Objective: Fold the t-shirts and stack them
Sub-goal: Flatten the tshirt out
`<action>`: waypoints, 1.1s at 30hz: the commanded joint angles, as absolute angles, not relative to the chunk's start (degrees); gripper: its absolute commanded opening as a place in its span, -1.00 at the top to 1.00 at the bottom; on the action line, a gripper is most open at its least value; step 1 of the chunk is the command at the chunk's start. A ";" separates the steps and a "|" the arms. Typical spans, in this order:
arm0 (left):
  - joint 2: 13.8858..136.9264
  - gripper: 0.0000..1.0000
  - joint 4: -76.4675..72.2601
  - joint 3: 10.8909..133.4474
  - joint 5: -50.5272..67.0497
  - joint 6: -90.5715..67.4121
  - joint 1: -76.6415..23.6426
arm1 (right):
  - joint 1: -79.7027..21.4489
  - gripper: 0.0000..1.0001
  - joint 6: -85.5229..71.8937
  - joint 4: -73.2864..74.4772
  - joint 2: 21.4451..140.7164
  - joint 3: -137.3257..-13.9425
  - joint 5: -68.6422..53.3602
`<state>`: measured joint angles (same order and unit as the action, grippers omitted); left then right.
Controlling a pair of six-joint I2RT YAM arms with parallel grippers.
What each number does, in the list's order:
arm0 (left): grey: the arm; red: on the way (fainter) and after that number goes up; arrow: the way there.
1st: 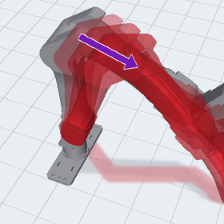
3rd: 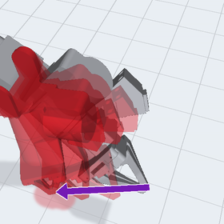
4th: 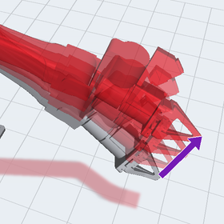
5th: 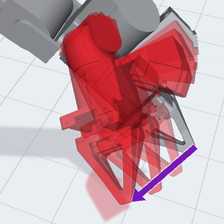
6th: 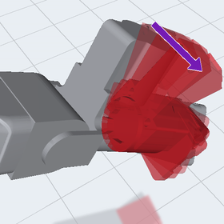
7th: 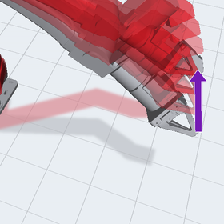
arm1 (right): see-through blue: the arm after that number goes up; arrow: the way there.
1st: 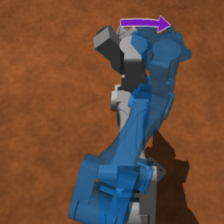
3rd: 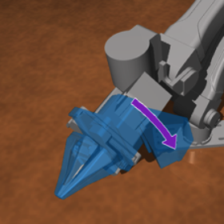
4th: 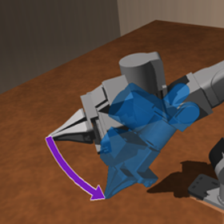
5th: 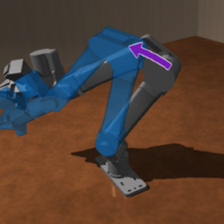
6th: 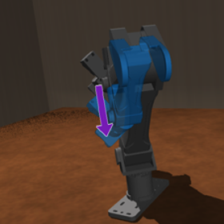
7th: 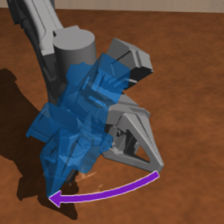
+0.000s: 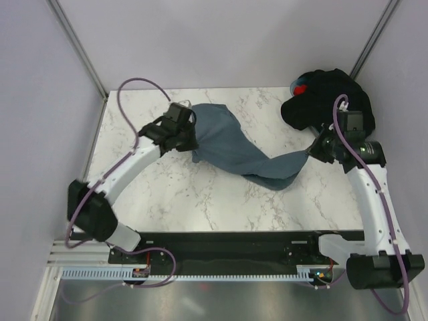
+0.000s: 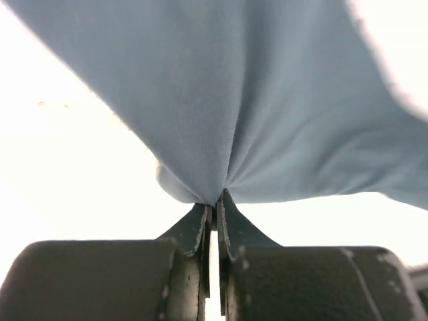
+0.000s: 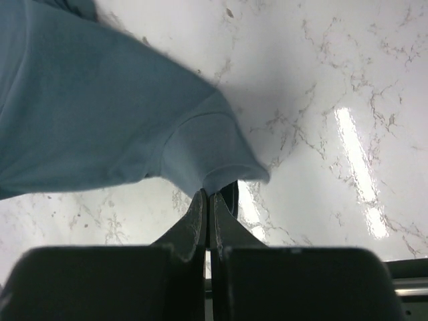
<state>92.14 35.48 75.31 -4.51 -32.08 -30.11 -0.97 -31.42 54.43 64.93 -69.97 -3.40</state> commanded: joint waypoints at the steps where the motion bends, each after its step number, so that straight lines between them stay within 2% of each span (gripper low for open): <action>1: 79.21 0.83 47.18 79.19 -4.93 -28.13 -30.15 | -1.06 1.00 -32.86 58.87 58.81 -76.37 -5.01; 6: 70.50 0.69 60.96 88.31 -1.41 -27.52 -30.23 | -1.14 1.00 -34.01 65.99 52.65 -84.97 -8.17; 10: 74.17 0.45 67.23 101.75 -3.16 -22.78 -30.06 | -1.14 1.00 -33.05 71.27 53.34 -93.24 -6.69; 11: 76.53 0.37 67.41 106.82 -2.55 -19.46 -29.62 | -1.14 1.00 -32.61 71.28 55.87 -95.86 -5.90; 12: 79.08 0.37 68.02 109.75 -0.55 -17.68 -26.49 | -1.14 1.00 -32.35 71.02 57.55 -96.93 -4.84; 13: 86.06 0.38 68.72 112.65 3.47 -16.19 -23.76 | -1.14 1.00 -32.08 69.97 59.40 -97.99 -2.22; 15: 92.26 0.39 66.90 116.98 15.66 -14.68 -15.52 | -1.06 1.00 -31.64 67.34 66.33 -99.66 -1.06; 16: 100.46 0.38 66.62 118.11 18.17 -14.85 -13.56 | -1.05 1.00 -32.08 64.63 68.97 -100.02 -0.36; 19: 110.19 0.47 67.85 122.16 20.39 -16.44 -10.99 | -0.88 1.00 -32.87 59.34 78.99 -99.49 -0.53; 21: 112.50 0.46 68.12 120.77 20.92 -16.44 -12.64 | -0.88 1.00 -32.61 58.28 85.50 -100.81 -1.76; 23: 109.97 0.33 64.45 114.13 16.73 -16.70 -14.93 | -0.88 1.00 -31.04 57.39 89.01 -101.51 -1.41; 26: 104.16 0.16 62.67 105.95 11.02 -17.31 -19.94 | -0.88 1.00 -28.84 57.13 89.65 -99.59 0.87; 33: 93.00 0.08 55.56 84.75 1.59 -24.77 -39.08 | -0.97 1.00 -28.13 52.74 85.70 -86.76 0.97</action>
